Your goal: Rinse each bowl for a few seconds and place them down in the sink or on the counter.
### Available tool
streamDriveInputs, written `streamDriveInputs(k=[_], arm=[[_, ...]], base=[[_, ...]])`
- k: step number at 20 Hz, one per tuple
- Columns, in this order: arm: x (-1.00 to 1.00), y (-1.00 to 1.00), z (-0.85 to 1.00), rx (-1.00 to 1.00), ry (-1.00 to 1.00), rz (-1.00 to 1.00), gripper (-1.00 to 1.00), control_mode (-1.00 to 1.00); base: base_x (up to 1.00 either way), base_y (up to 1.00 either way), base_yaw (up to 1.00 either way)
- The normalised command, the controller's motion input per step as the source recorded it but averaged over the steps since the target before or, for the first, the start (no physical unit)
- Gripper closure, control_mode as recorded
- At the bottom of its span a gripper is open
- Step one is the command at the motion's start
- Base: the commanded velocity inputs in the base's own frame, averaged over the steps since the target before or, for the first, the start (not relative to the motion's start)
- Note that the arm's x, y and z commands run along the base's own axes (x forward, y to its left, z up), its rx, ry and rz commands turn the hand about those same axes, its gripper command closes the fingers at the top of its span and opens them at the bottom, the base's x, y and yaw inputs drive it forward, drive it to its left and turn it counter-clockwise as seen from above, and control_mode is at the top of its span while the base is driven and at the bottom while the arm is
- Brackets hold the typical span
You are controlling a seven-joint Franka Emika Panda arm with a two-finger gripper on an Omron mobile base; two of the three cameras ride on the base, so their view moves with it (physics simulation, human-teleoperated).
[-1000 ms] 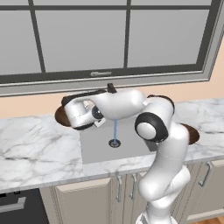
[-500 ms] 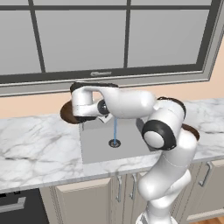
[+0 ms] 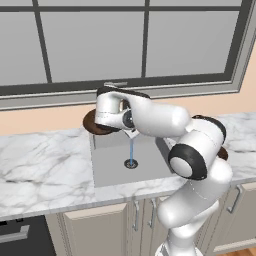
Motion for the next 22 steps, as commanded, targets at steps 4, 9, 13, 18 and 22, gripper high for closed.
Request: streamDriveInputs(k=[4, 9, 13, 18, 22], arm=[[-0.34, 0.0, 0.04, -0.08, 0.07, -0.24, 1.0, -1.0], [-0.4, 0.01, 0.07, -0.14, 0.05, -0.2, 1.0, -1.0], [-0.31, 0.04, 0.23, -0.13, 0.05, -0.21, 1.0, -1.0], [-0.21, 0.02, 0.11, -0.14, 0.1, -0.23, 1.0, -1.0], [0.01, 0.09, 0.03, -0.21, 0.21, -0.24, 1.0, -1.0]], base=[[0.0, 0.0, 0.0], [0.0, 0.0, 0.0], [0.0, 0.0, 0.0], [0.0, 0.0, 0.0], [0.0, 0.0, 0.0]])
